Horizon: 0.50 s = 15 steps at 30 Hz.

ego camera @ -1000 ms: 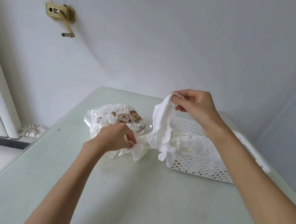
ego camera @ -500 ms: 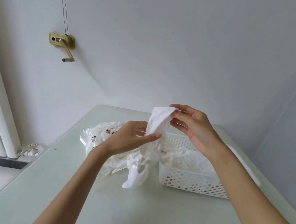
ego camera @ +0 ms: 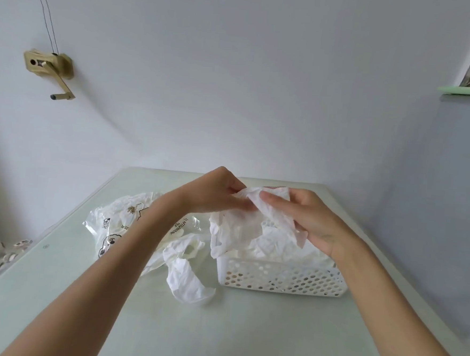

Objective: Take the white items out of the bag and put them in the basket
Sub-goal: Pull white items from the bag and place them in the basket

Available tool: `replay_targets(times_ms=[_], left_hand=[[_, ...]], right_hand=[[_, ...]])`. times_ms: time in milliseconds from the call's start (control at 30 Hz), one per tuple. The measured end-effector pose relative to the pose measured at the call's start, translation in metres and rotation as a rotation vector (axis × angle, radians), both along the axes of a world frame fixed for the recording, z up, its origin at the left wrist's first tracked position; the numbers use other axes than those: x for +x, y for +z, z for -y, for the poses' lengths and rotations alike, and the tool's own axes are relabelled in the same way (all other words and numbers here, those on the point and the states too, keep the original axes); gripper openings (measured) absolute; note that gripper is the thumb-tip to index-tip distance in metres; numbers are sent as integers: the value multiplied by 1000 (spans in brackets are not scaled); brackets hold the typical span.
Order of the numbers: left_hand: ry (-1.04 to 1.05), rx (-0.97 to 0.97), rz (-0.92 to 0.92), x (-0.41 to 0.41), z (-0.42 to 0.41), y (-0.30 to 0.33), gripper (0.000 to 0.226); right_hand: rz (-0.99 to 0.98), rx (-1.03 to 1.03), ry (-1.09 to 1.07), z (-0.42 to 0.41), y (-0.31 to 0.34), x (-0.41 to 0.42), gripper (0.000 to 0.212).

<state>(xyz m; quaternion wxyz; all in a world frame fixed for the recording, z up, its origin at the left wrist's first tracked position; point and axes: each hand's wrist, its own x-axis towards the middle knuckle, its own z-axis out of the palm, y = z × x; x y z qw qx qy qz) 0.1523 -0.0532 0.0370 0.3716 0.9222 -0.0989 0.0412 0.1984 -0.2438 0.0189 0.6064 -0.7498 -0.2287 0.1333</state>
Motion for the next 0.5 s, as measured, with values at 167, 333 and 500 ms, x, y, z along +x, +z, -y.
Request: replay_targets(times_ms=[167,333,500], left_hand=[[2,-98,35,0,1,-7,28],[-20,-320,105,4,6,-23,34],[-111,-509,8,4,15,-32,34]], right_hand=[[32,133,-176,9,-6,12,21],[232,180,-416,14,-6,11,12],[413,184,-425,16,-1,4,9]])
